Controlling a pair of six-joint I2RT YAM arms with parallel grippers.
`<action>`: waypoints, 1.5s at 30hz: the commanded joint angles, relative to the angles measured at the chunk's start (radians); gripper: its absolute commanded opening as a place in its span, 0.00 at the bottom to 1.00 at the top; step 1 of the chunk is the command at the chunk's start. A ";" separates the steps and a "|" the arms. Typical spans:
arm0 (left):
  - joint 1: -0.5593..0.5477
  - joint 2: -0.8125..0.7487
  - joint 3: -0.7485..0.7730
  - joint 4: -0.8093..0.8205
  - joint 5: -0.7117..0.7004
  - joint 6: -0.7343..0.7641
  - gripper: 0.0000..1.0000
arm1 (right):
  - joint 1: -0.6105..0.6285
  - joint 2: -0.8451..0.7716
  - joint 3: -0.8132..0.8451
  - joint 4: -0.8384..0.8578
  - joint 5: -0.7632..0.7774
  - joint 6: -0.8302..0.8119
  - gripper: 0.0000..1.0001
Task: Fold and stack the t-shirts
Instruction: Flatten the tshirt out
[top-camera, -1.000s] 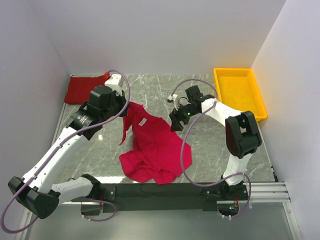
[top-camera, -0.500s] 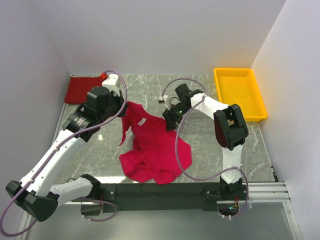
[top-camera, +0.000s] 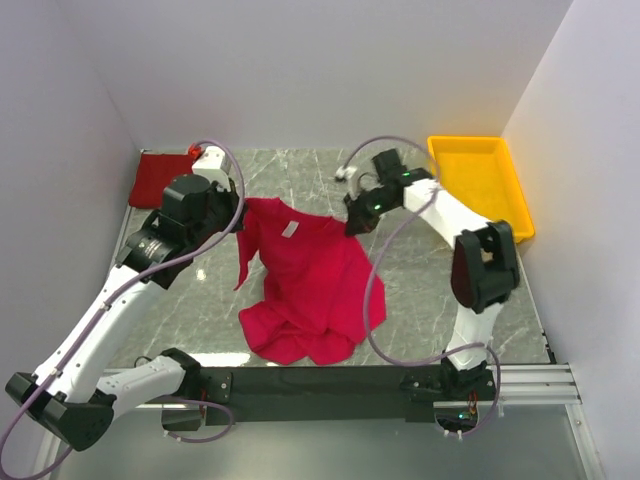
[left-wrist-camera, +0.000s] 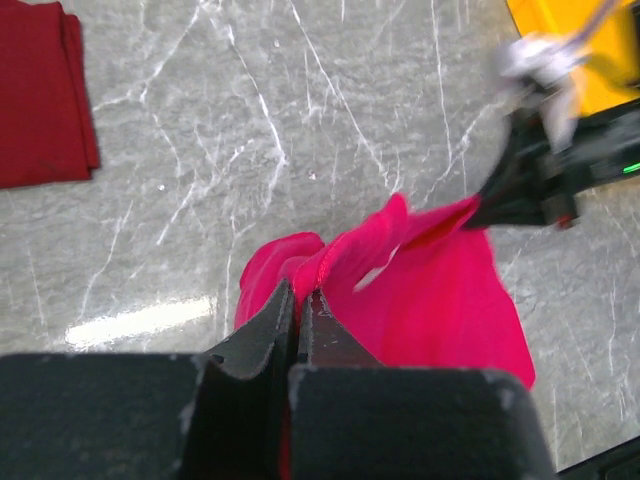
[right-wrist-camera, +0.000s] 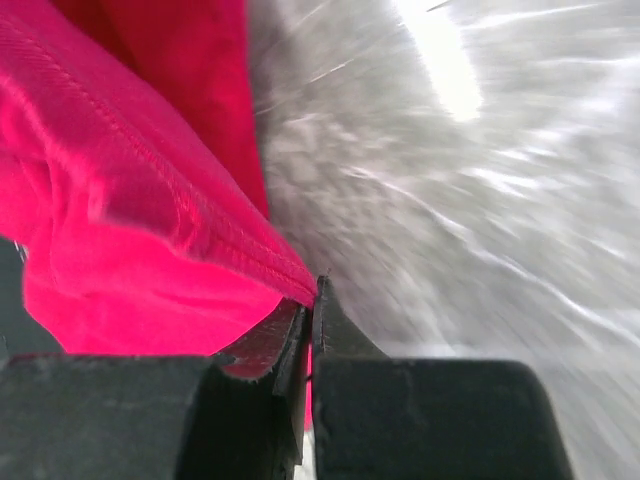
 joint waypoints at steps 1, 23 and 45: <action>0.010 -0.037 0.044 0.051 -0.033 -0.010 0.01 | -0.093 -0.175 0.053 0.034 0.001 0.059 0.00; 0.010 0.166 0.267 0.339 0.550 -0.217 0.01 | -0.345 -0.421 0.406 0.148 0.228 0.144 0.00; -0.025 -0.219 0.152 0.038 0.319 -0.501 0.01 | 0.073 0.043 0.988 0.146 0.306 0.135 0.00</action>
